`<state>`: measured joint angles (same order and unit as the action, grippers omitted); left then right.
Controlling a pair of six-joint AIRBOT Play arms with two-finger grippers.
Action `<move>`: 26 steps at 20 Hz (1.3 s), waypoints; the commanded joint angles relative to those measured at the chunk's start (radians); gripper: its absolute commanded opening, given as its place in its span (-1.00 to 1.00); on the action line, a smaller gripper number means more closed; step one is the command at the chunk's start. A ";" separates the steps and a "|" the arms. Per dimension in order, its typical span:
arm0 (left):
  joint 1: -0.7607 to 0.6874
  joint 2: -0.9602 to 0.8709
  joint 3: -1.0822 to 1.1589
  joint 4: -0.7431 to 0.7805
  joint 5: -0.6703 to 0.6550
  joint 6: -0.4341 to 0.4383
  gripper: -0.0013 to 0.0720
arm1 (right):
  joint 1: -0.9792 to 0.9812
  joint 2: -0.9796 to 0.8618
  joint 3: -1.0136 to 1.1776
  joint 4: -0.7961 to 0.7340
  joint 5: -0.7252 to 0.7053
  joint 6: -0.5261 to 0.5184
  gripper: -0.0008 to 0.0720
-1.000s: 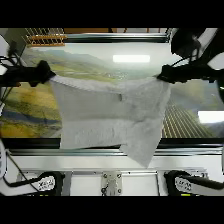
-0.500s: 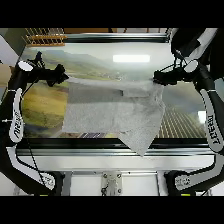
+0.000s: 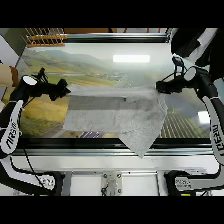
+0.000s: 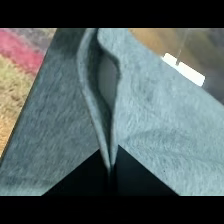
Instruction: Fold the clothes and pants, and hang the long-sleeved shirts on hangers.
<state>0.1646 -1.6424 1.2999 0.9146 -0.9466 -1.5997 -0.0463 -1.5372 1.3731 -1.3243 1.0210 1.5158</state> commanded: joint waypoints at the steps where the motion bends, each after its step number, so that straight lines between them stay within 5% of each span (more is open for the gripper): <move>1: 0.001 0.043 -0.158 0.008 0.042 0.026 -0.94 | 0.006 0.041 -0.145 -0.019 0.004 0.004 -0.93; 6: 0.001 0.040 -0.238 0.002 0.053 0.026 -0.94 | 0.008 0.039 -0.240 -0.011 0.000 0.004 -0.89; 7: 0.001 0.041 -0.238 0.001 0.053 0.026 -0.76 | 0.008 0.039 -0.239 0.003 0.000 0.004 -0.86; 8: 0.001 0.050 -0.237 0.001 0.054 0.026 0.02 | 0.006 0.043 -0.239 0.024 0.000 0.003 -0.37; 9: 0.001 0.068 -0.234 0.001 0.057 0.025 0.47 | 0.004 0.052 -0.238 0.036 0.000 0.004 0.25; 17: 0.123 0.435 -0.458 0.242 -0.030 0.001 0.46 | -0.085 0.423 -0.237 -0.009 0.110 0.003 0.36; 26: 0.042 0.518 -0.814 0.043 0.188 -0.048 0.46 | -0.088 0.541 -0.237 0.047 0.113 0.004 0.36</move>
<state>0.2501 -1.1160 0.5442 1.0485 -0.8543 -1.6356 -0.1326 -1.0134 1.1366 -1.3006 1.1282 1.5192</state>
